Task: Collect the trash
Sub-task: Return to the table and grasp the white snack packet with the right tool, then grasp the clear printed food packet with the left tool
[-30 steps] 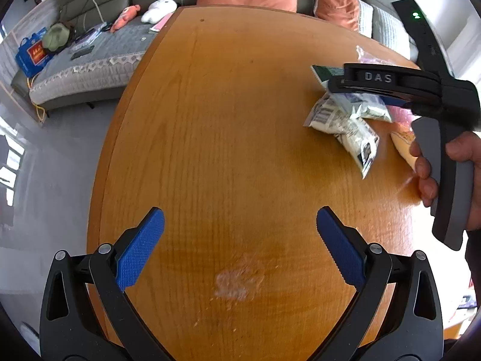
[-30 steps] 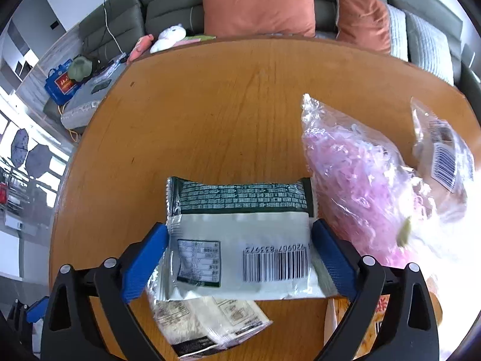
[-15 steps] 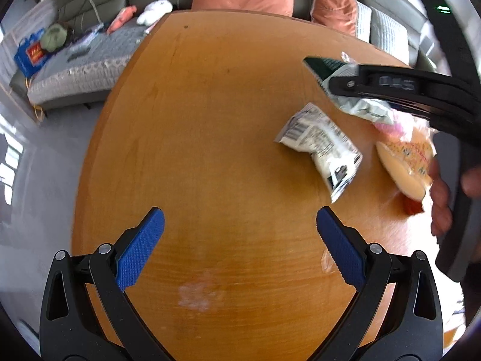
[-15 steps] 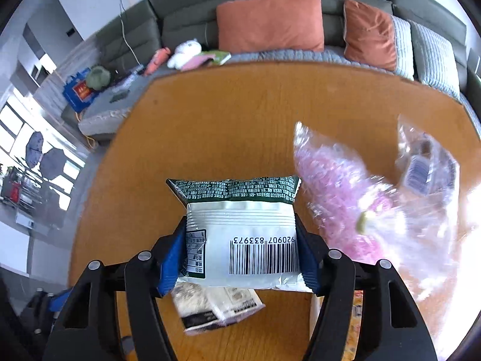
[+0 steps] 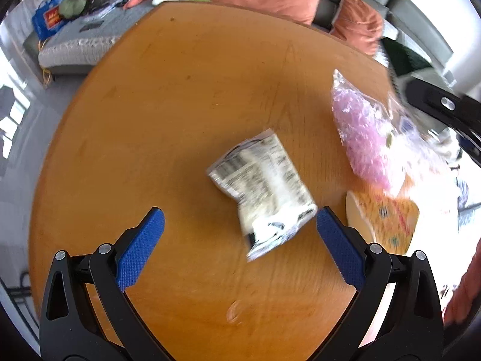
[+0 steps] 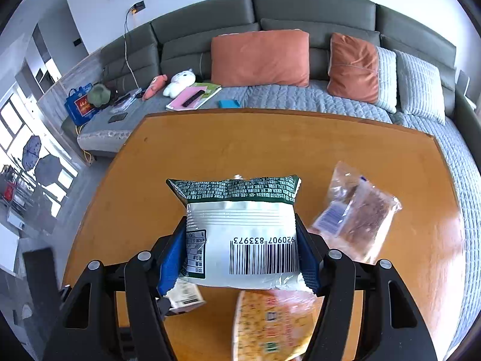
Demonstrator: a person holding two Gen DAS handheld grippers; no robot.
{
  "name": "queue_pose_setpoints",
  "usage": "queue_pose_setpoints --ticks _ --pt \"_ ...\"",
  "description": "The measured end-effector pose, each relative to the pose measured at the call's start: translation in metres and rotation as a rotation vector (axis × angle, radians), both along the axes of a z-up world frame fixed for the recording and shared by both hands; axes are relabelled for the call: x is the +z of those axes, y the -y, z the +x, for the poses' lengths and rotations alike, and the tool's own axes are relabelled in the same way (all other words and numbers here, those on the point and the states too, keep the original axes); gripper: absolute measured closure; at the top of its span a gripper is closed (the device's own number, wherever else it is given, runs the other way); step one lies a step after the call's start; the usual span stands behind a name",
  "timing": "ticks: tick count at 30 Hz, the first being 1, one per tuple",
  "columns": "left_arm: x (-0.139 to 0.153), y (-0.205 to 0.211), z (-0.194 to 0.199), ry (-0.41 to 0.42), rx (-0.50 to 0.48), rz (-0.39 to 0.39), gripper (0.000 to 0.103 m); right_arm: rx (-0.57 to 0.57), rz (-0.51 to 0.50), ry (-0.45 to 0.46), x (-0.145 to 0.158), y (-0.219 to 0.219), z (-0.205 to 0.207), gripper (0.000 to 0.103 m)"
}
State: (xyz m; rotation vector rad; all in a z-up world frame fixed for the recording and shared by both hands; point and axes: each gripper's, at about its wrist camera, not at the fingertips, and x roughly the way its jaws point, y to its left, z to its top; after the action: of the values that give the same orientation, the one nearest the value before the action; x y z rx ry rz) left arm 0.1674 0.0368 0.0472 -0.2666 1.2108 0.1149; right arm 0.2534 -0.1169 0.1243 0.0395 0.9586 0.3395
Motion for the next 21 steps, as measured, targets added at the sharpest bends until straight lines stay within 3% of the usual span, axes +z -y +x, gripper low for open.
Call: queue_pose_setpoints --ticks 5,8,12,16,21 --pt "-0.02 0.005 0.02 -0.079 0.088 -0.033 0.008 0.005 0.045 -0.015 -0.005 0.021 0.01 0.037" --pt "-0.029 0.013 0.029 -0.094 0.111 -0.007 0.01 0.009 0.062 -0.018 -0.008 0.03 0.01 0.037" --pt "-0.029 0.026 0.035 -0.066 0.1 0.088 0.041 0.008 0.076 -0.019 -0.011 0.037 0.014 0.037" --pt "-0.026 0.027 0.035 -0.018 0.099 0.087 0.052 0.006 0.088 -0.012 -0.011 0.04 0.013 0.037" --pt "-0.024 0.02 0.025 0.023 0.073 0.001 0.058 0.003 0.086 -0.004 -0.008 0.037 0.008 0.037"
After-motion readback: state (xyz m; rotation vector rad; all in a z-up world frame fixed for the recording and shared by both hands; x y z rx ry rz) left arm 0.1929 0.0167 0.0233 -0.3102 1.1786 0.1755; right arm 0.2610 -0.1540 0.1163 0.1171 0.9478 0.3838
